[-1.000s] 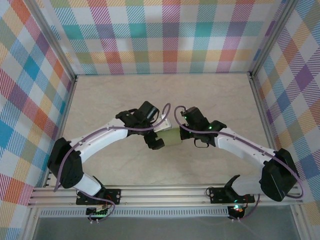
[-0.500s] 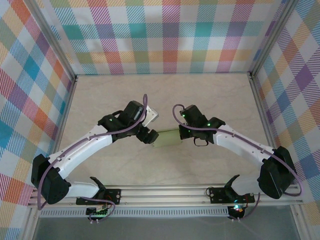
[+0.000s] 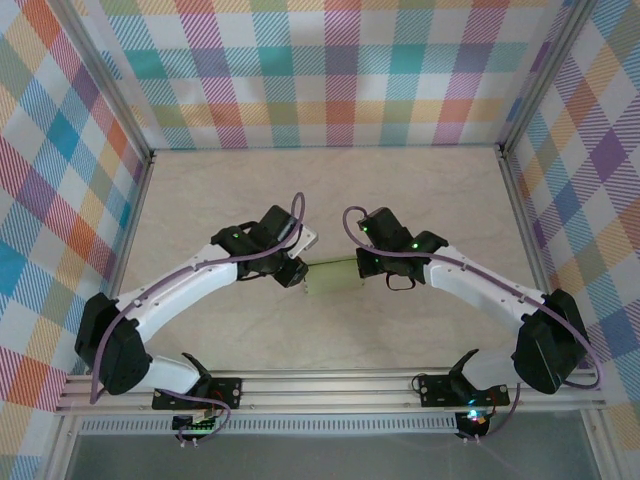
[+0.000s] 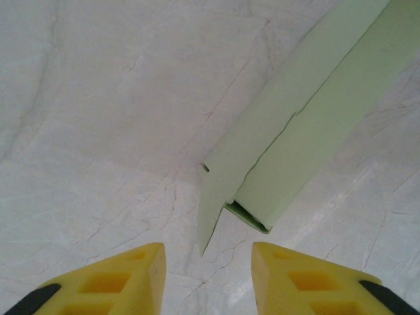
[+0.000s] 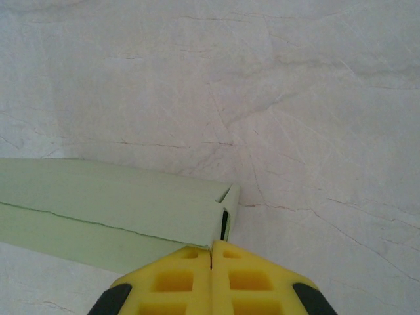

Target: Fold the paper box

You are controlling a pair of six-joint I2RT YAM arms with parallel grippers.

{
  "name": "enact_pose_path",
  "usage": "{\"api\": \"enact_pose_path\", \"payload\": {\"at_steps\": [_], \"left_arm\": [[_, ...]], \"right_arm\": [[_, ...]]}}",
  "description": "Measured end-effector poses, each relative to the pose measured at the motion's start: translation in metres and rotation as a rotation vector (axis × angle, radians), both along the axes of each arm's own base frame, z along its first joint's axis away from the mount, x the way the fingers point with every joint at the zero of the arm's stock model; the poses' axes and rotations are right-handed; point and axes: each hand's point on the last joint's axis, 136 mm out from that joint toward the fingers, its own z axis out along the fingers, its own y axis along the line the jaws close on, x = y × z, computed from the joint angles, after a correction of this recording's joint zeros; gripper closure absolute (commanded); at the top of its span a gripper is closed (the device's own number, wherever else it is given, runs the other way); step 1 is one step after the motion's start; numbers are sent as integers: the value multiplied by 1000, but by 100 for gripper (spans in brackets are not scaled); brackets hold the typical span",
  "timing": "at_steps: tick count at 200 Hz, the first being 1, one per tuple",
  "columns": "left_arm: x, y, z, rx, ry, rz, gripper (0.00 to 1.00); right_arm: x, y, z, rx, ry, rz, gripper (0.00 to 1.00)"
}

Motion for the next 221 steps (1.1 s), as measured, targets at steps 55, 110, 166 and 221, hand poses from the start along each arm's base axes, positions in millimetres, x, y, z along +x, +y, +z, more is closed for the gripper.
{"api": "enact_pose_path", "payload": {"at_steps": [55, 110, 166, 221], "left_arm": [[6, -5, -13, 14, 19, 5, 80], [8, -6, -15, 4, 32, 35, 100], [10, -10, -12, -39, 62, 117, 100], [19, -15, -8, -102, 109, 273, 100]], "right_arm": [[-1, 1, 0, 11, 8, -1, 100], [-2, 3, 0, 19, 15, 2, 100], [-2, 2, 0, 12, 18, 0, 100], [-2, 1, -1, 5, 20, -3, 100]]}}
